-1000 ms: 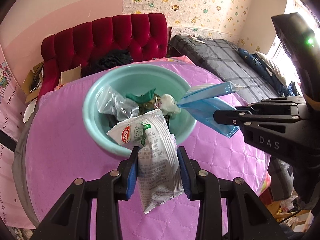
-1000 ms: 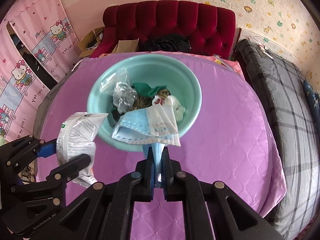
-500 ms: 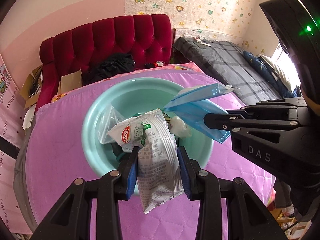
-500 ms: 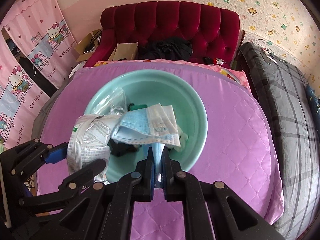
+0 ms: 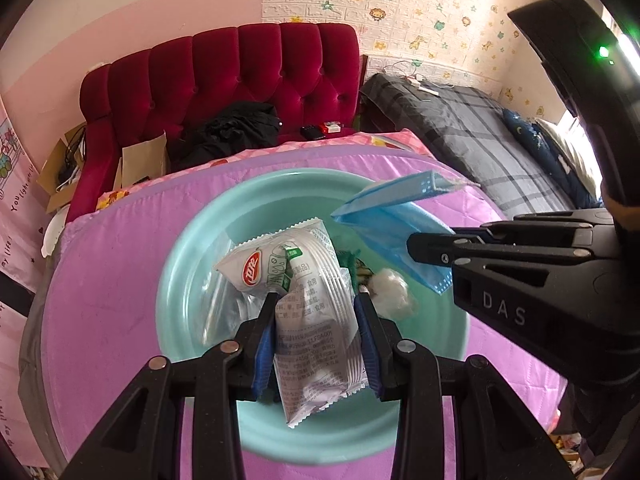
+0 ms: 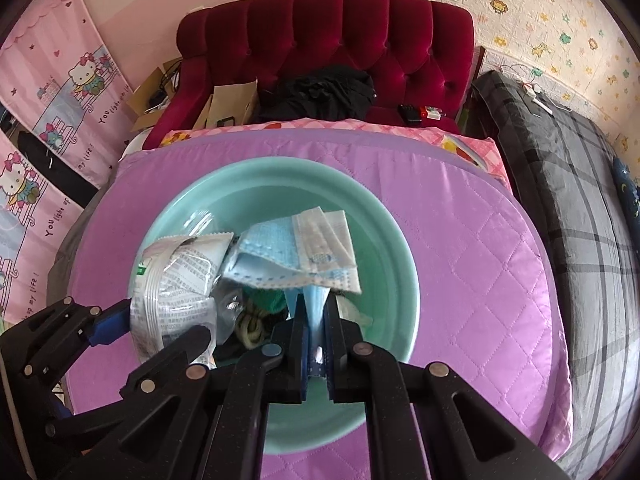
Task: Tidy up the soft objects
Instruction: 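Carry the masks in the right tool over the basin while the left tool carries the packet, then open both tools to drop the masks and snack packet into the basin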
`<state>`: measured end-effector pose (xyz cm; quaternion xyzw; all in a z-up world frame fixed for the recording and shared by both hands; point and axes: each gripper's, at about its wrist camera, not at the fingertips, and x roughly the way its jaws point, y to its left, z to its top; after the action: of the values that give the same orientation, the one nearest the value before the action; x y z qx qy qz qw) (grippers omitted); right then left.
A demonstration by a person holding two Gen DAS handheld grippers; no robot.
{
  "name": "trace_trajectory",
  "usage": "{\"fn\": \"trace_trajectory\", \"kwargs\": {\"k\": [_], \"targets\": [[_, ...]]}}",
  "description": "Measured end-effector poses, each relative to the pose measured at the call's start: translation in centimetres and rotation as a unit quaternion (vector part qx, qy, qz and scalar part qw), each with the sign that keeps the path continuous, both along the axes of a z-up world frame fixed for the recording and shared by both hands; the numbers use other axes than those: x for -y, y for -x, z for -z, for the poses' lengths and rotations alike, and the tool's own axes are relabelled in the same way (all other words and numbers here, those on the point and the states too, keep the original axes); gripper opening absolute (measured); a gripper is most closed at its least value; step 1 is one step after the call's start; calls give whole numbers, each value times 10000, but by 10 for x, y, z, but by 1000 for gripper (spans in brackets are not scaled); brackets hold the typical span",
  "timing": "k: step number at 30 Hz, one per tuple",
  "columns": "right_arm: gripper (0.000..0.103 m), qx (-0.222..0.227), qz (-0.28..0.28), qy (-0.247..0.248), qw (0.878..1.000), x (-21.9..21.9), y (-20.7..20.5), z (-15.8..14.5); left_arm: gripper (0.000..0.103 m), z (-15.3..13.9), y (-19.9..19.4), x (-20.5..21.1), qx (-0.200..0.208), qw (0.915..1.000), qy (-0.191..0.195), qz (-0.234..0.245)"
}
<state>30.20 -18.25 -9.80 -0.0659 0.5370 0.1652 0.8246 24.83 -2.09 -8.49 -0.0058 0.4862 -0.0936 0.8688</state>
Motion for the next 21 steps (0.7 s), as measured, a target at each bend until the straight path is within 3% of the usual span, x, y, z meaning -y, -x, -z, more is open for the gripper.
{"fn": "trace_trajectory", "kwargs": {"k": [21], "targets": [[11,-575,276,-125,9979,-4,-47,46,42,34,-39,1,-206,9994,-268,-115]]}}
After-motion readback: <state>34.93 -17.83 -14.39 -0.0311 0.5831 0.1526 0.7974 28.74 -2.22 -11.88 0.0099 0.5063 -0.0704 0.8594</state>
